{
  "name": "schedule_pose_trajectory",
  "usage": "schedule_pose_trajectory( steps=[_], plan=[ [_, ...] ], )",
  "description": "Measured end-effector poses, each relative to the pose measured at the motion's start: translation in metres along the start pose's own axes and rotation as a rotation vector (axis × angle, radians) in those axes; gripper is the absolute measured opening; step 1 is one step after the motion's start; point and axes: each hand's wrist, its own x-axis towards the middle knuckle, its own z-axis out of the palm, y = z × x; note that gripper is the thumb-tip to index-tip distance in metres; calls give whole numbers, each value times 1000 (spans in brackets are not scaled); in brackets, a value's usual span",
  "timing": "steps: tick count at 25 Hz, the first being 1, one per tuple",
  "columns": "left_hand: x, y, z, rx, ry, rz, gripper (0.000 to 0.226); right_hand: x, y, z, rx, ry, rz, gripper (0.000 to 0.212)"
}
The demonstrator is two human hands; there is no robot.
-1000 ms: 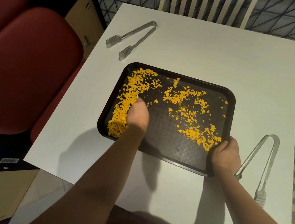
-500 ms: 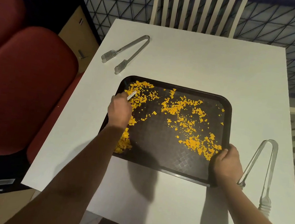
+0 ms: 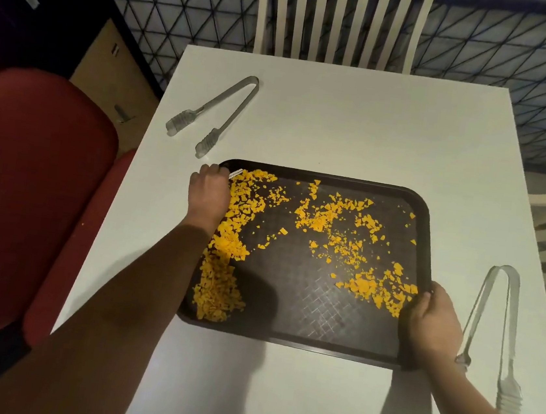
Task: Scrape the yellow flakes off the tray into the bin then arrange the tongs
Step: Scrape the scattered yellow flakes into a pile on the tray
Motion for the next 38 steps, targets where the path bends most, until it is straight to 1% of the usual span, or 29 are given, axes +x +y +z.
schedule_pose_trajectory(
  steps=[3, 6, 9, 10, 11, 13, 14, 16, 20, 23, 24, 25, 26, 28, 29, 32, 34, 38],
  plan=[
    [4, 3, 4, -50, -19, 88, 32, 1, 0, -1, -6, 0, -5, 33],
    [1, 4, 4, -102, -42, 196, 33, 1, 0, 0, -34, -4, -3, 29],
    [-4, -2, 0, -82, -80, 396, 32, 1, 0, 0, -49, -11, 0, 26],
    [-4, -5, -1, -70, -62, 426, 32, 2, 0, 1, -50, -11, 0, 25],
    [-1, -7, -2, -74, -27, 406, 32, 2, 0, 1, -50, -9, -3, 24],
    [8, -9, -5, -88, 26, 303, 34, 1, 1, 2, -55, -2, -8, 24],
    [13, -9, -5, -85, 27, 270, 34, 1, 2, 3, -61, 2, -7, 25],
    [22, -6, -3, -66, -13, 266, 34, 1, 3, 4, -71, 7, -1, 26],
    [32, 4, -2, -61, -107, 379, 35, 1, 6, 7, -77, 21, 15, 30],
    [31, 8, -7, -46, -180, 547, 35, 1, 6, 7, -83, 24, 15, 28],
    [27, 7, -9, -36, -183, 593, 34, 1, 6, 7, -81, 22, 13, 26],
    [24, 4, -11, -38, -158, 604, 34, 1, 5, 7, -77, 21, 12, 24],
    [23, 0, -12, -59, -108, 566, 32, 1, 5, 7, -75, 19, 10, 23],
    [21, -9, -14, -92, 5, 428, 29, 2, 5, 6, -76, 10, 16, 24],
    [20, -13, -15, -77, 30, 383, 28, 2, 5, 6, -77, 6, 19, 25],
    [18, -20, -9, -26, 1, 348, 28, 0, 4, 5, -79, -4, 10, 23],
    [21, -16, -6, -48, -38, 351, 29, 0, 4, 5, -70, -3, 5, 23],
    [33, 11, -1, -97, -128, 429, 32, 0, 4, 9, -79, 10, 10, 21]
  ],
)
